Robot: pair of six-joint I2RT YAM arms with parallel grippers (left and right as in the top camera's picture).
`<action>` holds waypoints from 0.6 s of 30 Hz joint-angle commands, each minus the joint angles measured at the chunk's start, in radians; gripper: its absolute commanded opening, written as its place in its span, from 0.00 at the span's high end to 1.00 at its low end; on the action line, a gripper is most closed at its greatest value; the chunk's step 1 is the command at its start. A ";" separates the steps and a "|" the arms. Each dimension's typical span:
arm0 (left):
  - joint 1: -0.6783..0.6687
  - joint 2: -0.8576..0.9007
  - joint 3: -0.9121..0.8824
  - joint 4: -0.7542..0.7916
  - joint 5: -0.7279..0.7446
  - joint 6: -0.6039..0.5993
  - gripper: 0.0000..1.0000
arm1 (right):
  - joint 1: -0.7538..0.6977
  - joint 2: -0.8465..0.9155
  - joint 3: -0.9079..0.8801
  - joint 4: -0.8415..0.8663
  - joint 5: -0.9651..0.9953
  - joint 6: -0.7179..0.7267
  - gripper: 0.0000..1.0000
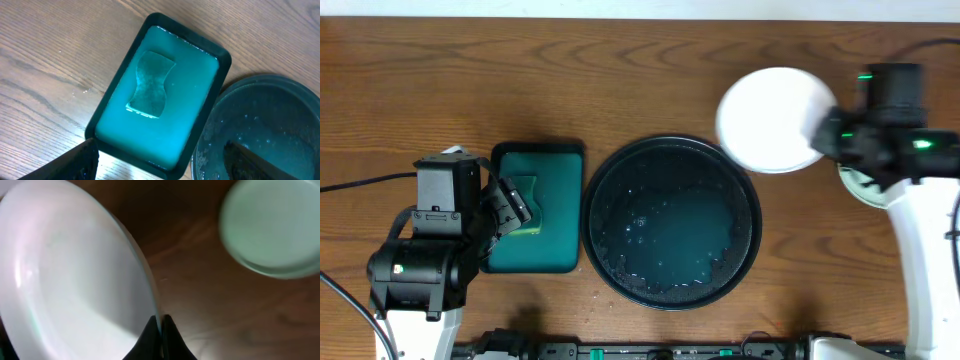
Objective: Clean dirty plates on tray and stack at the side
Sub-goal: 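Lower the white plate onto the plate stack and release it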
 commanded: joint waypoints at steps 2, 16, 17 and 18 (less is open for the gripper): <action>-0.002 0.000 -0.008 -0.002 -0.002 -0.005 0.20 | -0.220 0.040 -0.018 -0.032 -0.059 0.035 0.98; -0.002 0.000 -0.008 -0.002 -0.002 -0.005 0.20 | -0.694 0.225 -0.212 0.048 0.016 0.092 0.99; -0.002 0.000 -0.008 -0.002 -0.002 -0.005 0.20 | -0.714 0.234 -0.225 0.065 0.011 0.096 0.98; -0.002 0.000 -0.008 -0.002 -0.002 -0.005 0.20 | -0.730 0.243 -0.232 0.080 0.008 0.095 0.99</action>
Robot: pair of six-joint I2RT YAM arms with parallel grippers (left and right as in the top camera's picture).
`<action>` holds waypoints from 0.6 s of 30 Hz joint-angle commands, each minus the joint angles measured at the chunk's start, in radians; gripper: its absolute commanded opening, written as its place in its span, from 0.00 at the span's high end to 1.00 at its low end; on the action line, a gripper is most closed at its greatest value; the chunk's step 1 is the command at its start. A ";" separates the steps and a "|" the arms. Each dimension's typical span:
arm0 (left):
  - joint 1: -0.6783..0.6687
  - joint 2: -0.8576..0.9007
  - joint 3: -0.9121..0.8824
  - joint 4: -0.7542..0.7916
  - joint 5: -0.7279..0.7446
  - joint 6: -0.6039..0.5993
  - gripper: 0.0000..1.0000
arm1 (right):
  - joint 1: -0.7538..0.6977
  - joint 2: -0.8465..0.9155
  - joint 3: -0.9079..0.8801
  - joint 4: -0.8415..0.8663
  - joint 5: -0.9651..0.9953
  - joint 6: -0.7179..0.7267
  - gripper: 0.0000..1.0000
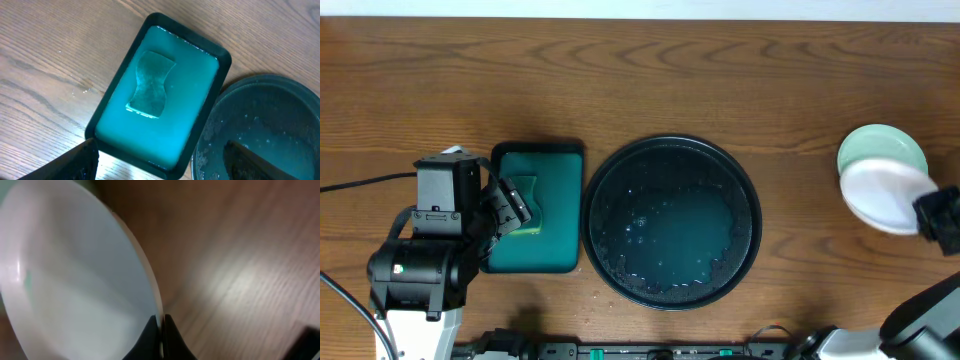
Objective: Clean dirty plates on tray and stack at the side
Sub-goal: 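Lower the white plate onto the plate stack and release it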
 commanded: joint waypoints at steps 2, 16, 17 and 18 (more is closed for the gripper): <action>-0.002 0.000 -0.008 -0.003 -0.002 -0.004 0.20 | -0.061 0.029 -0.024 0.040 -0.006 0.033 0.99; -0.002 0.000 -0.008 -0.003 -0.002 -0.005 0.20 | -0.011 0.112 -0.024 0.220 -0.235 -0.043 0.94; -0.002 0.000 -0.008 -0.003 -0.002 -0.004 0.20 | 0.002 0.112 -0.024 0.237 -0.246 -0.062 0.89; -0.002 0.000 -0.008 -0.003 -0.002 -0.004 0.20 | 0.009 0.112 -0.023 0.246 -0.254 -0.071 0.87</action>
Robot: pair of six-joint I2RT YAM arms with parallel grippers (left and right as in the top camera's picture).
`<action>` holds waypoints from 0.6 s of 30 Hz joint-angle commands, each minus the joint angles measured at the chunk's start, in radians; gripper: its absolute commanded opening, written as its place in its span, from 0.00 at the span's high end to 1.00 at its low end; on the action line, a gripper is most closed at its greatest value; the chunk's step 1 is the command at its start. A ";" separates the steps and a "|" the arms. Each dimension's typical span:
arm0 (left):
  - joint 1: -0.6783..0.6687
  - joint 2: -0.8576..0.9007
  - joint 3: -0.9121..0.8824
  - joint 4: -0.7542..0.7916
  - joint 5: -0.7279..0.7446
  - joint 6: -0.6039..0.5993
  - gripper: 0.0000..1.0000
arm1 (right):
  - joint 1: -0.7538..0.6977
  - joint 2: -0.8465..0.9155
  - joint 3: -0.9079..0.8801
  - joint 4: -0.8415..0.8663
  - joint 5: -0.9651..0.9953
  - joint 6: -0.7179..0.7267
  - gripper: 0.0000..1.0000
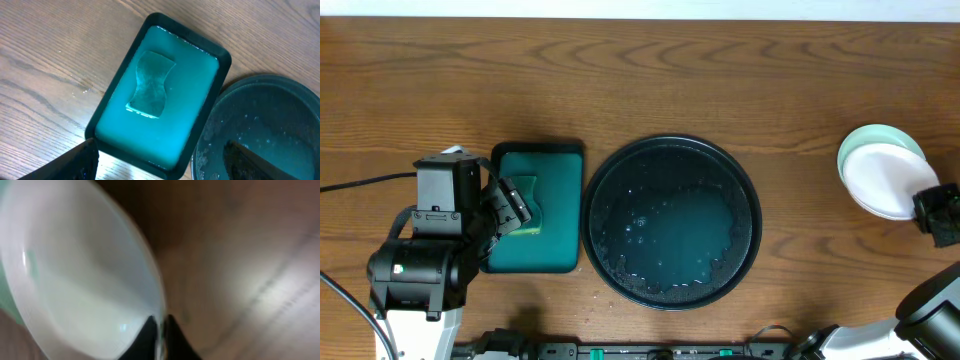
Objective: Clean dirty plates on tray and stack at the side
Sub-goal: 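Lower the white plate onto the plate stack and release it, then withdraw the right gripper from the stack toward the black tray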
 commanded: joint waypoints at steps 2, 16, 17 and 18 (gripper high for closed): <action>-0.002 0.000 -0.008 -0.003 -0.002 -0.005 0.20 | 0.051 0.005 0.004 0.043 -0.089 -0.072 0.78; -0.002 0.000 -0.008 -0.003 -0.002 -0.004 0.20 | 0.244 -0.098 0.121 -0.019 -0.383 -0.429 0.62; -0.002 0.000 -0.008 -0.003 -0.002 -0.004 0.20 | 0.277 -0.126 0.122 -0.029 -0.385 -0.463 0.61; -0.002 0.000 -0.008 -0.003 -0.002 -0.004 0.20 | 0.311 -0.155 0.122 -0.039 -0.381 -0.493 0.59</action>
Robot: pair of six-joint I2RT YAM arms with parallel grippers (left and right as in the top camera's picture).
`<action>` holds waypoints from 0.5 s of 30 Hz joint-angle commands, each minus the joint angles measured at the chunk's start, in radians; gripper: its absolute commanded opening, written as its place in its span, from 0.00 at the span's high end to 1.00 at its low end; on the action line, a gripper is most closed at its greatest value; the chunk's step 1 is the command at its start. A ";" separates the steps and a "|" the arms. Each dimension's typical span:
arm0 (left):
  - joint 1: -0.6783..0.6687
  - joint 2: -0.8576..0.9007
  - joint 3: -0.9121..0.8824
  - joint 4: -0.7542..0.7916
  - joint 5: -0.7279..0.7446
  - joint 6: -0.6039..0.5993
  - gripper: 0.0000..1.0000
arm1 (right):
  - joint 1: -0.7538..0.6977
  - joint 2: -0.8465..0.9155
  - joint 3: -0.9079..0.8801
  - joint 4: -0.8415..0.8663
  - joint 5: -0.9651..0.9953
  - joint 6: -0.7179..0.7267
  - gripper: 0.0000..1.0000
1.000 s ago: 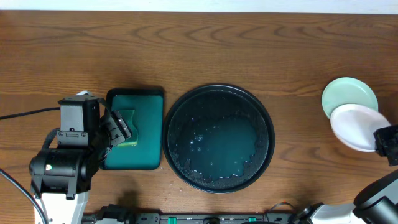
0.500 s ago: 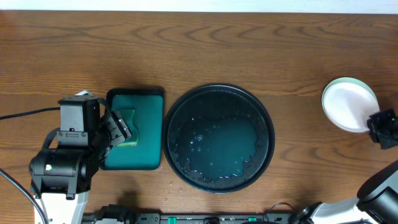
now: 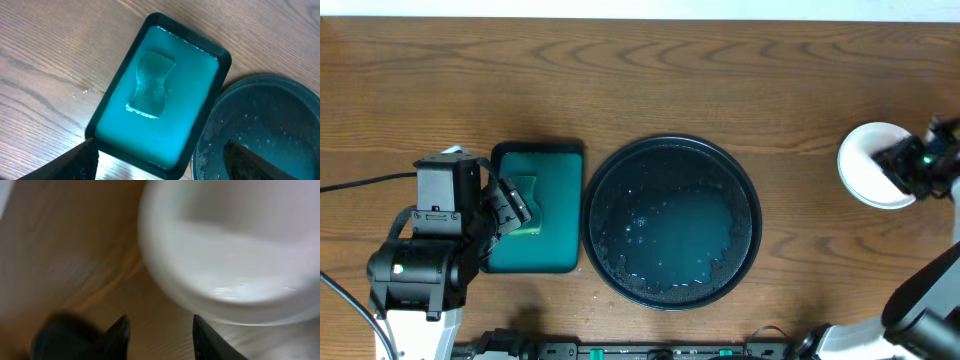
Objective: Clean dirty plates on tray and stack at the side
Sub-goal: 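Withdraw the right gripper from the stack toward the black tray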
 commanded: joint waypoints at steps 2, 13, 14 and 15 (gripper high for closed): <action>-0.002 0.000 -0.008 -0.003 -0.002 -0.004 0.20 | 0.166 -0.163 0.031 -0.034 -0.059 -0.208 0.52; -0.002 -0.002 -0.007 0.055 -0.006 -0.003 0.20 | 0.599 -0.438 0.031 -0.112 0.174 -0.240 0.01; -0.002 -0.004 -0.007 0.069 -0.005 0.005 0.20 | 0.631 -0.451 0.031 -0.122 0.174 -0.253 0.01; -0.002 -0.008 -0.006 0.084 -0.005 0.013 0.20 | 0.660 -0.462 0.031 -0.133 0.174 -0.269 0.01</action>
